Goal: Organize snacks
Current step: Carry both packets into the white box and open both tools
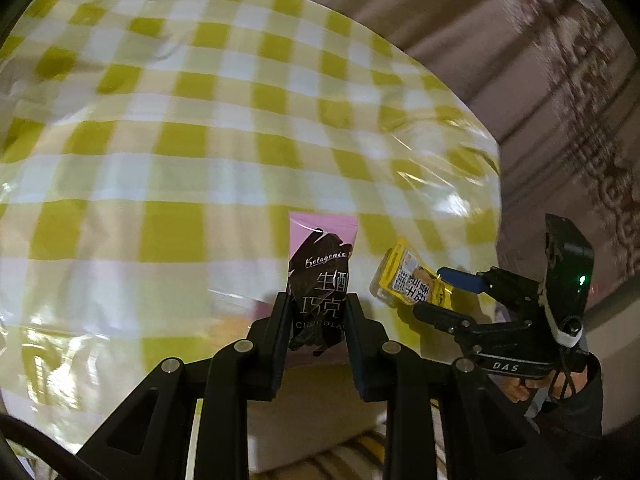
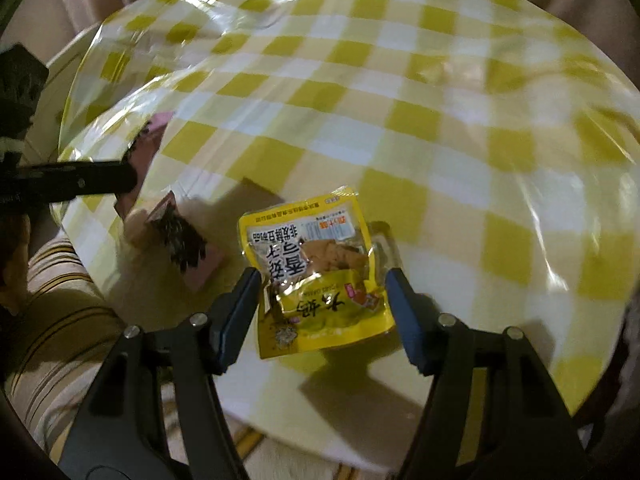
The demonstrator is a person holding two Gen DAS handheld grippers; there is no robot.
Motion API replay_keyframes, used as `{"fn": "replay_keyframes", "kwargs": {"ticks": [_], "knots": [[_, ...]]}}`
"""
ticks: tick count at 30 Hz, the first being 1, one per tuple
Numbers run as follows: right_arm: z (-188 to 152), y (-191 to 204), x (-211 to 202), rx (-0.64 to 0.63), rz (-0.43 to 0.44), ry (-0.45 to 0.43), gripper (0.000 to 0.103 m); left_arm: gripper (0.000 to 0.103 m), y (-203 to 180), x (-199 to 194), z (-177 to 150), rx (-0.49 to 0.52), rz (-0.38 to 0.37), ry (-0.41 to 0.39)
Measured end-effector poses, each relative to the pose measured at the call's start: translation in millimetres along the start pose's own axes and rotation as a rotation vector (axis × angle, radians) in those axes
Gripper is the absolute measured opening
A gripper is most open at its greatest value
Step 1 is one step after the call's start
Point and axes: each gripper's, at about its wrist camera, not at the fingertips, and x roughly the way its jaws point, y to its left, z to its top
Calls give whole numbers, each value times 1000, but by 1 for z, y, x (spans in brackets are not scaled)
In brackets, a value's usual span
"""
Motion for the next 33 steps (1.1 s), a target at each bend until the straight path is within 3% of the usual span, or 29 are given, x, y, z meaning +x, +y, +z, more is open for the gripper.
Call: {"fn": "replay_keyframes", "kwargs": {"ticks": [11,18,25,33], "knots": [[-91,-68,-83,244,-109,-53,67,27,-131,42,-32,233,-144,143],[-155,-110,-107,369,-208,-12,67,27,-212,81,-58,394,-230,276],[-205,-138,-117,486,-271,14,67,27,-272,135,-84,522,-225,435],[-237,-159,-122,579,-333,27,67,27,-308,174,-105,599,-176,519]]}}
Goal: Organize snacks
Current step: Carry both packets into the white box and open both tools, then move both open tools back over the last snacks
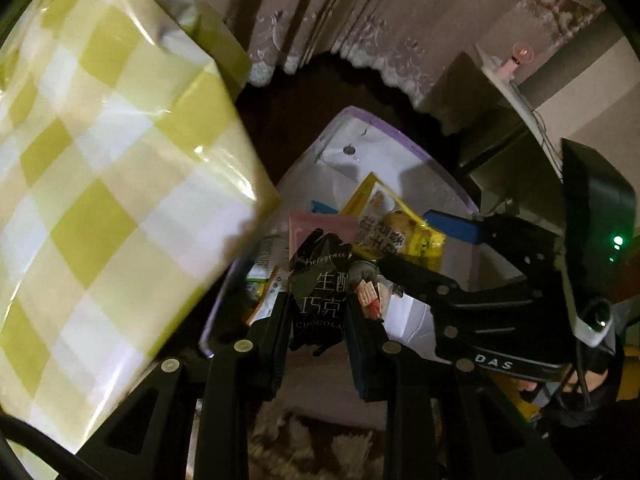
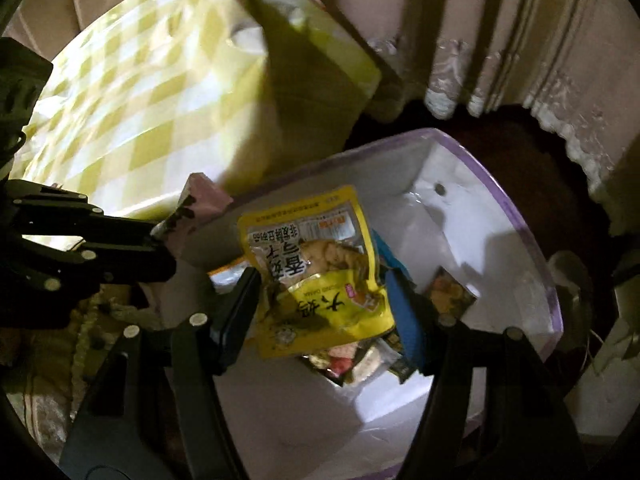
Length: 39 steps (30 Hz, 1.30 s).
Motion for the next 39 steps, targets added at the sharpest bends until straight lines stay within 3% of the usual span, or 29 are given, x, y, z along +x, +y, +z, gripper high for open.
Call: {"fn": "replay_keyframes", "kwargs": {"ticks": [15,17,21,30,37,39], "knots": [[-3,-16,13,53,-30,28,69,29,3,42,17,-55,30,98],[-3,-16,12,62,-22,28,70,42,5,41,17,-69,31,95],[-2,-16,14,65,-31,37,72,48,8,33,14,-82,22,75],[11,12,1,23,3,17,72,54,47,-46,-12,-207,40,-129],[37,96,-2,-139,107,6,74,56,131,-135,-88,-423,132,-315],[46,129,-6,-210,152,-13,78,57,157,-158,-116,-486,195,-348]]}}
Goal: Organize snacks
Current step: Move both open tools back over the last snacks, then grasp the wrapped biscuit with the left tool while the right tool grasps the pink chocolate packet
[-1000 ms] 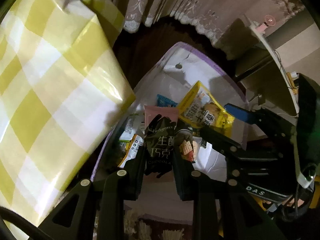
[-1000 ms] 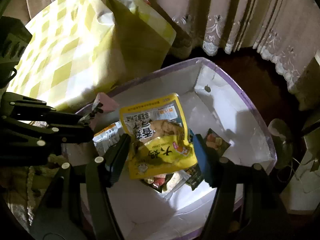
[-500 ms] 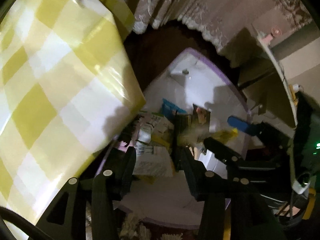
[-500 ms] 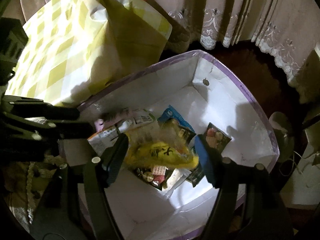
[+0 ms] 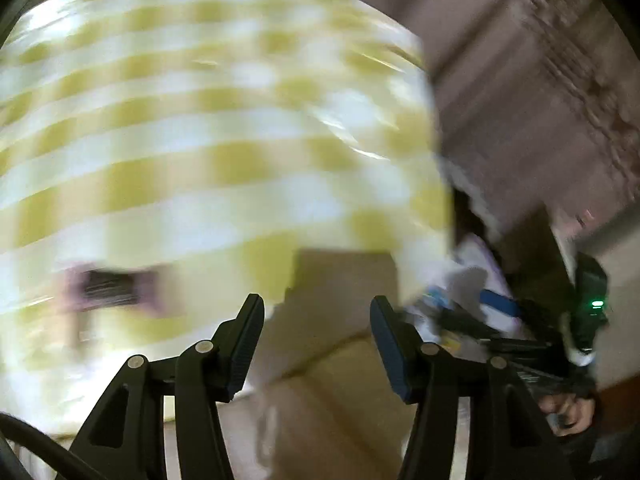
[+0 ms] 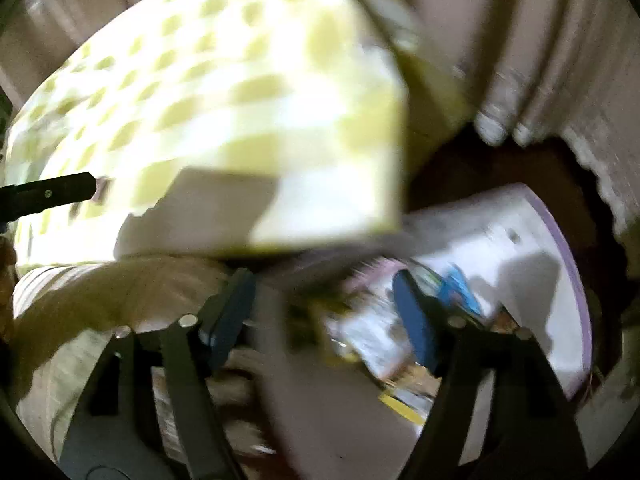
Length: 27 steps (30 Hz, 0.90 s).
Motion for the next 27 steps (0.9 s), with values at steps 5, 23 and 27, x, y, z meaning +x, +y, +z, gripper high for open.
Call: {"fn": "replay_keyframes", "kwargs": {"ticks": [5,23,27], "knots": [[31,67,9,-165,69,-18,84,65,84,-31,-12,-92,189,-37],[75,231,84,-672,167,35,85,60,121,14,-13,90,317,94],[79,244,98,-710,173,50,85,39,122,13,-11,99,327,82]]}}
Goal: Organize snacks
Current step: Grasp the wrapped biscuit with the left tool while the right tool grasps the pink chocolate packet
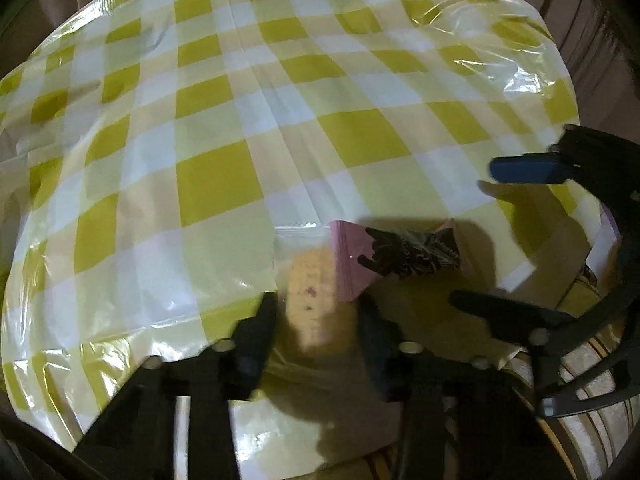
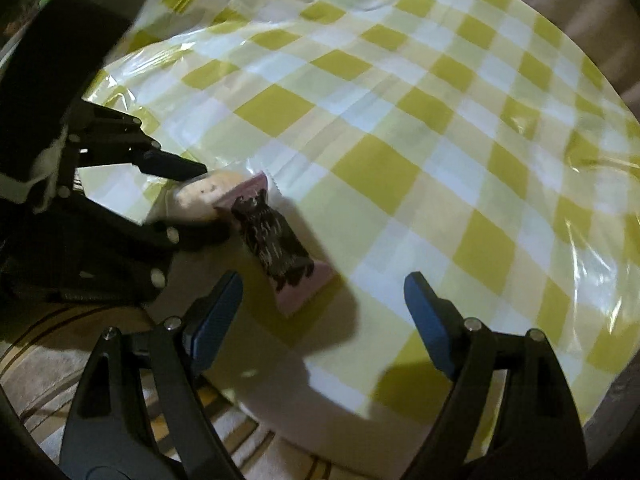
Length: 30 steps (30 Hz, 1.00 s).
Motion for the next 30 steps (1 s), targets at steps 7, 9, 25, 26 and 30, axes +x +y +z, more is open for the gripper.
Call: {"fn": "replay_keyframes", "kwargs": {"ticks": [7,9,25,26,30], "knots": [[12,11,20,-65,25,16,78,37,11,-6,-5,-40,-38,-6],[12,12,26,-67,41,35,66,37,12,-7,-6,-46,-49,-7],[-26,-12,-17,85,11,6,25,37,-19,-27,0,-1,-93,-34],[-33,-17,-23,104,0,3,25,37,-28,-29,2,13,-101,-39],[-73,-42,-55,216,-62,0,25,37,-70,-40,9,83,-147,-60]]}}
